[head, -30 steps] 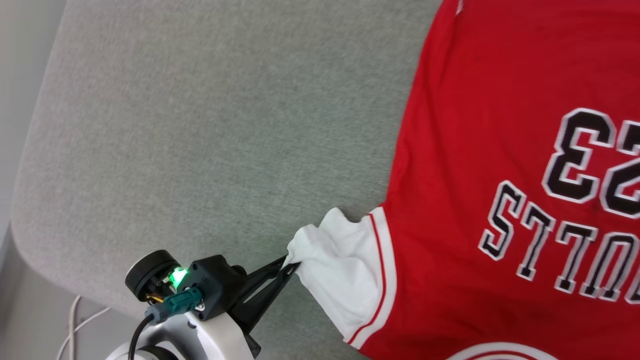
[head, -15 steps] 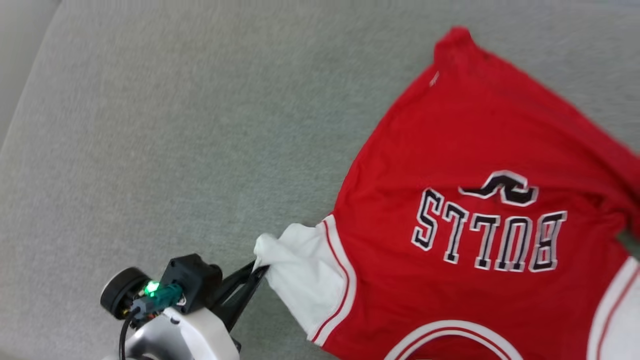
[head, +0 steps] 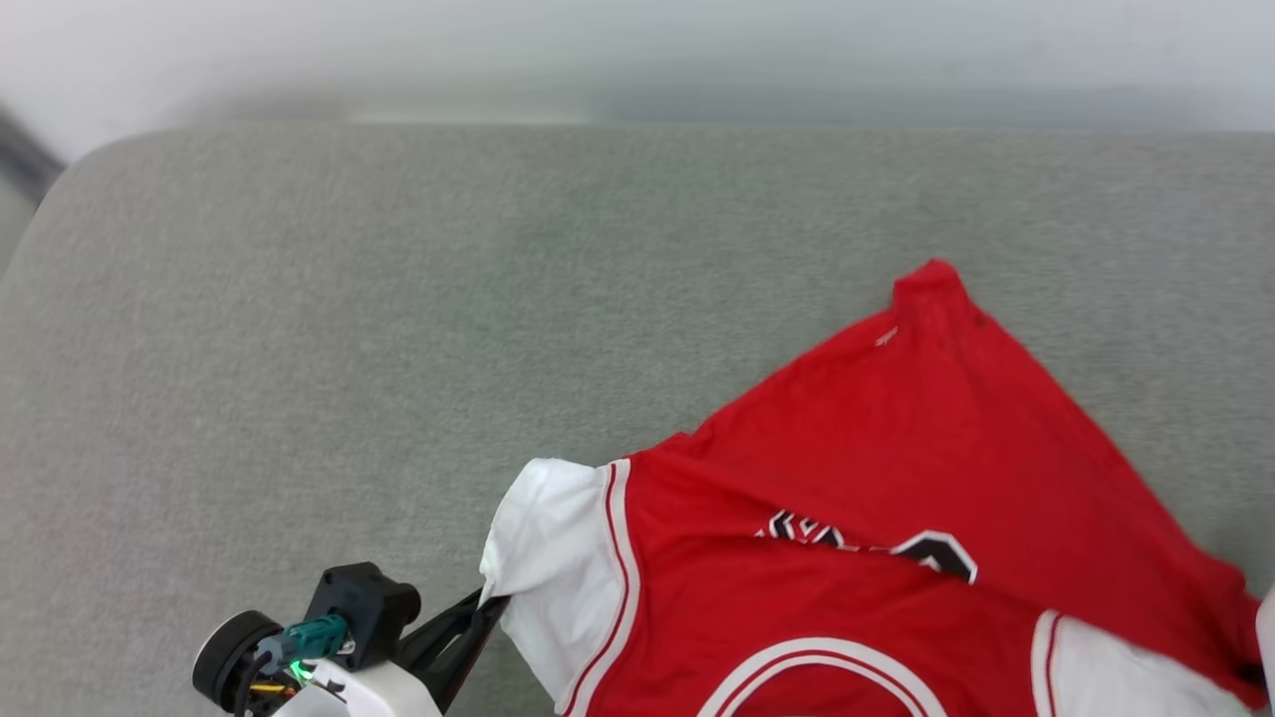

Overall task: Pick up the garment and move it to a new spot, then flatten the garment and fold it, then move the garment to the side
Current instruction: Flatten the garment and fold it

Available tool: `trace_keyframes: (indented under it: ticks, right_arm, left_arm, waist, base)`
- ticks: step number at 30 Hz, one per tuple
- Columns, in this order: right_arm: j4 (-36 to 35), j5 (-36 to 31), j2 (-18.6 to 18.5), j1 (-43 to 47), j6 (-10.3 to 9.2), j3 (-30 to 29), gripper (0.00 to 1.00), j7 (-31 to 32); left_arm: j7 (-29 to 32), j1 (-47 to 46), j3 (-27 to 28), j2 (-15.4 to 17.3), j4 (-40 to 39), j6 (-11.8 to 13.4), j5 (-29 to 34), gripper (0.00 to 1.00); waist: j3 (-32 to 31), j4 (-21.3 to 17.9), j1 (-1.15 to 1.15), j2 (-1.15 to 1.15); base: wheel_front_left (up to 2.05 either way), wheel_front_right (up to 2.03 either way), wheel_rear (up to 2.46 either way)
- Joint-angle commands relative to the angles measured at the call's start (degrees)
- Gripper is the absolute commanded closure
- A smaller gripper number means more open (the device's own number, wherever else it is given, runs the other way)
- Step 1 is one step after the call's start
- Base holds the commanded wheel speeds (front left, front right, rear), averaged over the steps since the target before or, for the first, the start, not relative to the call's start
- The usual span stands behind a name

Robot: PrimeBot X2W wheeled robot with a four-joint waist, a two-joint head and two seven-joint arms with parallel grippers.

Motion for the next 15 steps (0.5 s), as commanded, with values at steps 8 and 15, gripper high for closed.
trace_keyframes:
  ticks: [8,15]
  right_arm:
    - [-2.49,0.50,3.64,10.25,-0.02,-1.52,1.00,-2.86]
    - [-1.30,1.27,5.22,13.38,-0.02,-2.37,1.00,-5.44]
  left_arm:
    - [-2.57,2.02,0.65,-1.87,1.58,1.72,-0.88,1.00]
    - [-2.44,2.48,-0.05,-2.12,1.91,1.43,-0.96,1.00]
  waist:
    - [-3.85,-3.27,0.01,0.00]
    - [-4.26,-3.05,0.01,0.00]
  base:
    - [0.00,0.00,0.00]
    - [0.00,0.00,0.00]
